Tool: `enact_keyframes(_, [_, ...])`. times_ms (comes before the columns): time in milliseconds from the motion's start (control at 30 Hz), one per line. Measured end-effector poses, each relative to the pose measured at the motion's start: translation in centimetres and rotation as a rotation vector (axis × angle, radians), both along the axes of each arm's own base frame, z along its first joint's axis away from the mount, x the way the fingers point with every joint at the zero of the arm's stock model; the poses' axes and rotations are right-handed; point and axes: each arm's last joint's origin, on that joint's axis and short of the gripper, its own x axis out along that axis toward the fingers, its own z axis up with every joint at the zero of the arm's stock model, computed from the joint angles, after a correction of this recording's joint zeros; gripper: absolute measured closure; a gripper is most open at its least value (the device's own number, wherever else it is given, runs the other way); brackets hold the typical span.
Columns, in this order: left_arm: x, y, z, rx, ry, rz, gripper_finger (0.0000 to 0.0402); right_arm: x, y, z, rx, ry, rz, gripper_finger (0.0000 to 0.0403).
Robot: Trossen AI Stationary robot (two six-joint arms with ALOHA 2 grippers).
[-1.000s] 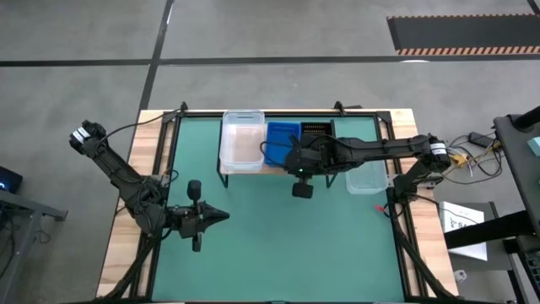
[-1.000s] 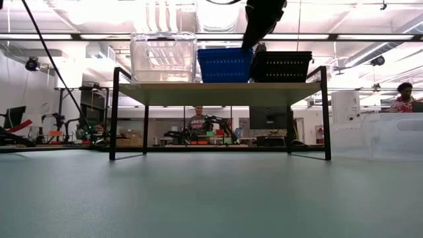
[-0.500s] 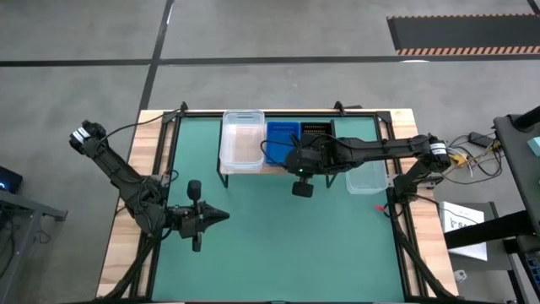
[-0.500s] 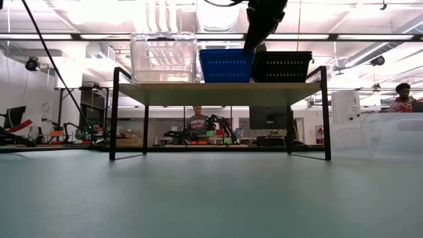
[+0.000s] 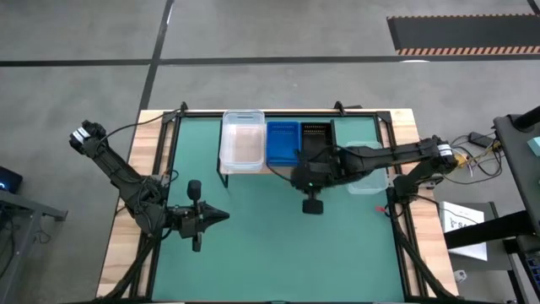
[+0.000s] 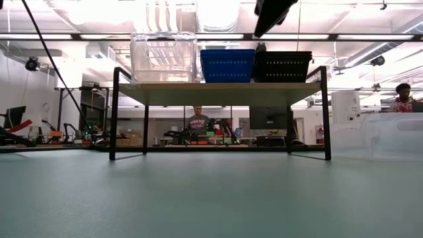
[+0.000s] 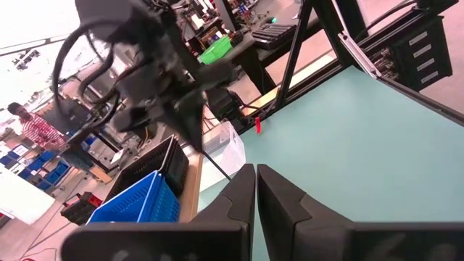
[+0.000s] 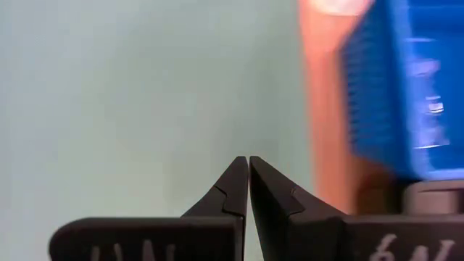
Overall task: Stack baskets on shelf by color
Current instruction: Stack the transparent bin on top of the transparent bins on the shelf
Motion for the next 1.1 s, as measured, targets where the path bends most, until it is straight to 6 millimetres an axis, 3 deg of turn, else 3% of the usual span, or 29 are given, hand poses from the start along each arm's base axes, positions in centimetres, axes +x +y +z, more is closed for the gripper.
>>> enact_keyframes(267, [0.0, 0.0, 0.1, -0.002, -0.003, 0.0, 0.0402, -3.1, 4.4, 0.4, 0.084, 0.076, 0.018, 0.0394])
enact_keyframes(467, [0.0, 0.0, 0.1, -0.002, -0.002, 0.0, 0.0402, -5.4, 5.8, -1.1, 0.079, 0.17, 0.011, 0.0394])
enact_keyframes(767, [0.0, 0.0, 0.2, -0.015, -0.016, 0.0, 0.0402, -10.9, 3.9, -3.7, 0.159, 0.227, -0.183, 0.0394])
enact_keyframes(933, [0.0, 0.0, 0.4, -0.02, -0.022, 0.0, 0.0402, -13.9, 2.4, -5.3, 0.153, 0.184, -0.426, 0.0394])
enact_keyframes(1100, [0.0, 0.0, 0.3, -0.02, -0.021, 0.0, 0.0402, -15.5, 1.6, -7.1, 0.171, 0.171, -0.636, 0.0382])
